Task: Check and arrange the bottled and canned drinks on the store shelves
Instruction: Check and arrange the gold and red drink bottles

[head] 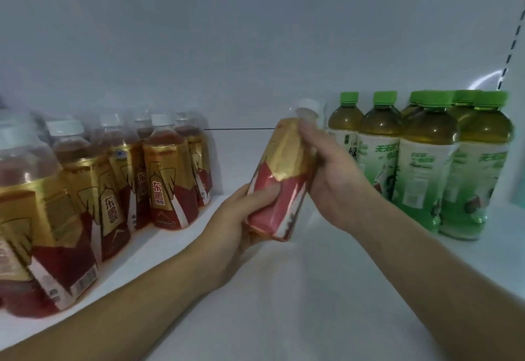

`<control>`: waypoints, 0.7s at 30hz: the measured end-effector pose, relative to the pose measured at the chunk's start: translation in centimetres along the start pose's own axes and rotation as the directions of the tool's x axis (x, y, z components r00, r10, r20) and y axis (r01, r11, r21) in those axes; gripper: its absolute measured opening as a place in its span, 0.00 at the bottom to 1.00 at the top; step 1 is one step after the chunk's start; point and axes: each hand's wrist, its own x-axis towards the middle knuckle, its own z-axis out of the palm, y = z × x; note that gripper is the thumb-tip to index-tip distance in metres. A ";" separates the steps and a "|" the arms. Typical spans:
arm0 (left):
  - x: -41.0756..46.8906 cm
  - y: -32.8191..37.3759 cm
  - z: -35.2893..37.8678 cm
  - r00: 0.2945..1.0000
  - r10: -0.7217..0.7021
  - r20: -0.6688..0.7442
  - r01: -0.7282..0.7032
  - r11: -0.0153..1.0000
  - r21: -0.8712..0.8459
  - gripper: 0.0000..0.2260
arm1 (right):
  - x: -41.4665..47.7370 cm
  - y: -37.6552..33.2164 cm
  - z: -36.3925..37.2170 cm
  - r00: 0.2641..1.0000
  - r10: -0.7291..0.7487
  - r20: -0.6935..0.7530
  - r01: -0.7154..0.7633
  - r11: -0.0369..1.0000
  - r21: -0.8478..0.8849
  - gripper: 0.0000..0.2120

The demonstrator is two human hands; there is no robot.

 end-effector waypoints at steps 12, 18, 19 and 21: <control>-0.3 0.2 0.7 0.999 0.030 -0.025 -0.027 0.992 0.125 0.29 | 0.0 -0.1 0.2 0.987 -0.140 -0.074 0.127 0.979 -0.162 0.37; -1.4 1.1 0.8 0.983 -0.112 0.147 0.134 0.980 -0.149 0.28 | -0.8 -0.9 -0.1 0.997 0.025 0.074 -0.019 0.996 -0.086 0.23; -1.0 1.1 1.1 0.986 -0.109 0.123 0.125 0.984 -0.127 0.26 | -0.9 -0.8 -0.1 0.999 0.011 0.041 -0.005 0.991 -0.130 0.24; -0.3 1.5 2.2 0.995 -0.081 0.064 0.084 0.995 -0.049 0.20 | -0.8 -0.5 -0.1 0.994 -0.094 -0.054 0.077 0.963 -0.257 0.27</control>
